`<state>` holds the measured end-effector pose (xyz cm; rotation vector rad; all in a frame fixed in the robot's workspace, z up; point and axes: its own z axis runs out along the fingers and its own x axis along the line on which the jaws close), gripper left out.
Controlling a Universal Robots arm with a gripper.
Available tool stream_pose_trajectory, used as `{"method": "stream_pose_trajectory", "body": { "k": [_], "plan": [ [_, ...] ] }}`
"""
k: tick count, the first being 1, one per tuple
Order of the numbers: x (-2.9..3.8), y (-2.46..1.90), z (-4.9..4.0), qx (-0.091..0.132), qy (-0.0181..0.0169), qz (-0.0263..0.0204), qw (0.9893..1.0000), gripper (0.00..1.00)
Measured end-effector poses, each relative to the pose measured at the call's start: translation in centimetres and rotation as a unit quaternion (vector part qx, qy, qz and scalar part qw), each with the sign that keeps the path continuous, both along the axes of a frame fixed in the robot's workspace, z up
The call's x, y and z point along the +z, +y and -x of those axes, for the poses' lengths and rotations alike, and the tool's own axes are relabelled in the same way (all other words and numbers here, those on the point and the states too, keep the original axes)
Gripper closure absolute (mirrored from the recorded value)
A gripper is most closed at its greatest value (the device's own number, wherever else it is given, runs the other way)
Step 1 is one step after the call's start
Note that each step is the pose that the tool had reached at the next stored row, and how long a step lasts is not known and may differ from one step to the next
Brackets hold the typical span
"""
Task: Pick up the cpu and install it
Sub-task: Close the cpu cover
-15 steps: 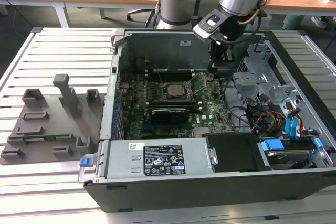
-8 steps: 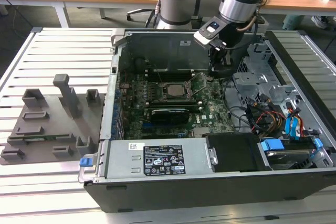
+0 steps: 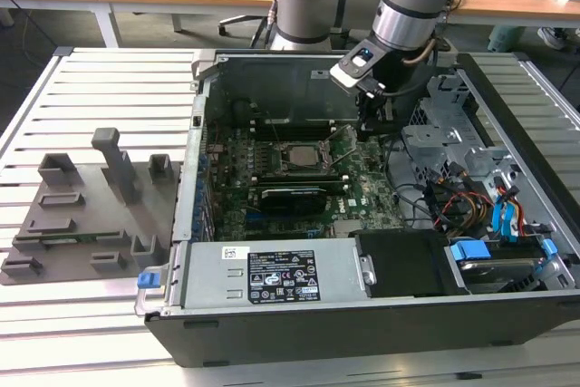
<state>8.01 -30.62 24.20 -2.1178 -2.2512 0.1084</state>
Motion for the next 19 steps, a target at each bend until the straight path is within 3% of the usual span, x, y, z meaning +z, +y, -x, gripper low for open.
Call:
{"method": "stream_pose_trajectory", "body": {
  "k": [8,19],
  "plan": [
    [-0.01,0.01,0.20,0.000,0.0000,0.0000,1.0000,0.89],
    [0.00,0.00,2.46,0.000,-0.0007,0.0000,1.0000,0.89]
  ]
}}
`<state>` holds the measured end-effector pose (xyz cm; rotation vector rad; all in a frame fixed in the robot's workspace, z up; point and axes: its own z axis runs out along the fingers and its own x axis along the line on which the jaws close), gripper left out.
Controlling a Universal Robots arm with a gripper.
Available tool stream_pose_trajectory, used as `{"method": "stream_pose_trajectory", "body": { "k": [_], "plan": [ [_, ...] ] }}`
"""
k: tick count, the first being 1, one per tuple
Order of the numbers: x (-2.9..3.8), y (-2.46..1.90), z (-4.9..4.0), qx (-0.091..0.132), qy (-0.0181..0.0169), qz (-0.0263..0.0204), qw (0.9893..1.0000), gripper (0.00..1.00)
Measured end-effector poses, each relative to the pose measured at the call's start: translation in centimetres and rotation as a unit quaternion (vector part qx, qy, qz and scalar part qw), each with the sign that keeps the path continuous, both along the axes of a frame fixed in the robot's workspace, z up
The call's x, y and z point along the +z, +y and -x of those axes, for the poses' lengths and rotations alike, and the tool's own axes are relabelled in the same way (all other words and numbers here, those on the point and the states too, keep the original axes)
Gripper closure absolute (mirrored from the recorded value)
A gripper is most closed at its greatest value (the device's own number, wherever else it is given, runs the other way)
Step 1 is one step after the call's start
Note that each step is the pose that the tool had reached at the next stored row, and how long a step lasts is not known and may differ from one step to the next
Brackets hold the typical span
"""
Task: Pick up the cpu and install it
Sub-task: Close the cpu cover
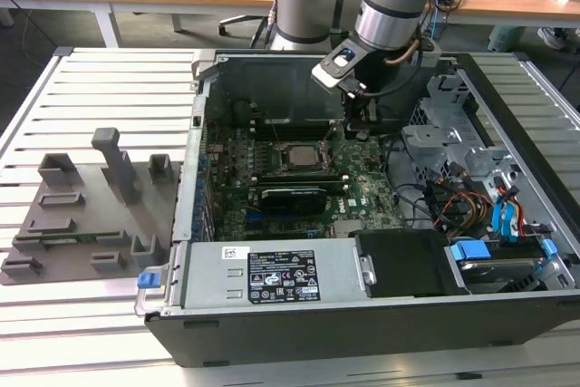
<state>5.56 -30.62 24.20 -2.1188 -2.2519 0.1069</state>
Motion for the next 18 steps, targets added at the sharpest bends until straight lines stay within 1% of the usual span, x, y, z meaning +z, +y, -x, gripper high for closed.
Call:
{"method": "stream_pose_trajectory", "body": {
  "k": [3,8,16,18],
  "plan": [
    [0.01,-0.01,0.61,0.000,0.0000,0.0000,1.0000,0.89],
    [0.00,0.00,0.86,0.000,0.0000,0.0000,1.0000,0.89],
    [0.00,0.00,1.76,0.000,0.0000,0.0000,1.0000,0.89],
    [0.00,0.00,1.87,0.000,0.0000,0.0000,1.0000,0.89]
  ]
}}
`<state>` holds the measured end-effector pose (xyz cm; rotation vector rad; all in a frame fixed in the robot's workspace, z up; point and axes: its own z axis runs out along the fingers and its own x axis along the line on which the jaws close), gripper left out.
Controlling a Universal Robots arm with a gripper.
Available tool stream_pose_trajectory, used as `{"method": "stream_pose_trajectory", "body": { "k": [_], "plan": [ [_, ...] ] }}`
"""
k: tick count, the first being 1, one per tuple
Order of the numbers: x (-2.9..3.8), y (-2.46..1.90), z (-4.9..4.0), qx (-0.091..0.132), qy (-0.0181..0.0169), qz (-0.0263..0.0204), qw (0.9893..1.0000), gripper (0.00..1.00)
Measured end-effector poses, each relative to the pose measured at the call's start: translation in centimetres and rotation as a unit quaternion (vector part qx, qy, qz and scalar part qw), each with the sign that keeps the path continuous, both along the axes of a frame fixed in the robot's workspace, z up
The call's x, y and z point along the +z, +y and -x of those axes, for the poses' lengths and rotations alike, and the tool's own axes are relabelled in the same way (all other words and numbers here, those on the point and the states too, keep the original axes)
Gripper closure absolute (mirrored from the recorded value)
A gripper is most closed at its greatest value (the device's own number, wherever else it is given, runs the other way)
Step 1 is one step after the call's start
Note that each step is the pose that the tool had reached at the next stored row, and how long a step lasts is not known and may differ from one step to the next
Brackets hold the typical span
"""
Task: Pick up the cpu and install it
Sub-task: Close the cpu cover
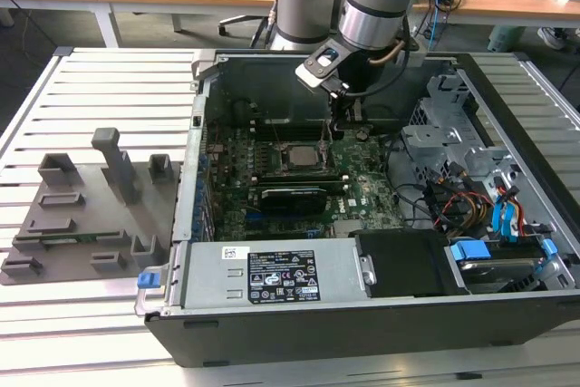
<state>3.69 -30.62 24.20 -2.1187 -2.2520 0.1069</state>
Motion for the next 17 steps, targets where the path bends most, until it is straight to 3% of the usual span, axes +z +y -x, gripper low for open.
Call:
{"method": "stream_pose_trajectory", "body": {
  "k": [8,11,12,16,17],
  "plan": [
    [-0.08,0.01,0.63,0.000,0.0000,0.0000,1.0000,0.89],
    [-0.63,0.00,2.15,0.000,0.0000,0.0000,1.0000,0.89],
    [-1.06,0.00,3.21,0.000,0.0000,0.0000,1.0000,0.89],
    [-1.85,0.00,5.21,0.000,0.0000,0.0000,1.0000,0.89],
    [-2.17,0.00,6.16,0.000,0.0000,0.0000,1.0000,0.89]
  ]
}}
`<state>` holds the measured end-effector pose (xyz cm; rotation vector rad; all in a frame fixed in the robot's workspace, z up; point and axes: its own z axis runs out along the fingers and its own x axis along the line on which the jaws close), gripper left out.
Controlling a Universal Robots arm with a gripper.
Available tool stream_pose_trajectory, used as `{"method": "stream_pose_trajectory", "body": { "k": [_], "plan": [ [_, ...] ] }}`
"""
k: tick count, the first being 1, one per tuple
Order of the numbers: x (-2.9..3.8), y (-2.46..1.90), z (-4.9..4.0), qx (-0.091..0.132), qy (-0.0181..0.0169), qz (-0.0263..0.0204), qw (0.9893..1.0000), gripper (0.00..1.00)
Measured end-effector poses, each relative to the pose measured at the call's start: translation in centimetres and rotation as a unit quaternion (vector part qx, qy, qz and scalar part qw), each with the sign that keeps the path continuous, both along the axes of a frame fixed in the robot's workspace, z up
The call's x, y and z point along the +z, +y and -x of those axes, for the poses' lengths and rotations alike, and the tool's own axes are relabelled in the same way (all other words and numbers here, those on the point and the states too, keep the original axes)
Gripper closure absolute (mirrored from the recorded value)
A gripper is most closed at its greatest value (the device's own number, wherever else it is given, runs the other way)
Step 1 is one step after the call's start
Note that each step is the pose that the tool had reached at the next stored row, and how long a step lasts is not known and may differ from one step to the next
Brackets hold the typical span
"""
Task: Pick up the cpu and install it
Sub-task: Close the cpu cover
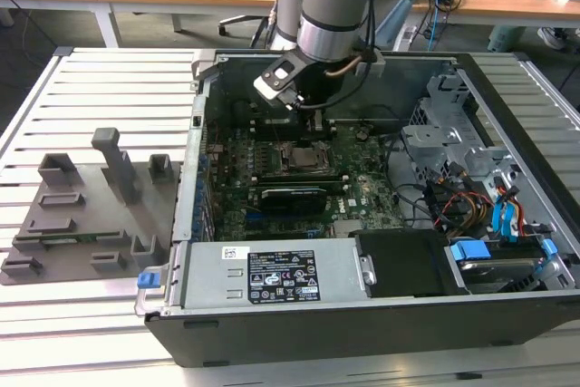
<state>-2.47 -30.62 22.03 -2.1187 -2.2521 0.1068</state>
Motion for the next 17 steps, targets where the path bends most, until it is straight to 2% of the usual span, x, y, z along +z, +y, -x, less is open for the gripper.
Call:
{"method": "stream_pose_trajectory", "body": {
  "k": [1,4,17],
  "plan": [
    [-0.41,0.00,0.78,0.000,0.0000,0.0000,1.0000,0.89],
    [-0.95,0.00,1.31,0.000,0.0000,0.0000,1.0000,0.89],
    [-1.53,0.00,1.32,0.000,0.0001,0.0001,1.0000,0.89]
  ]
}}
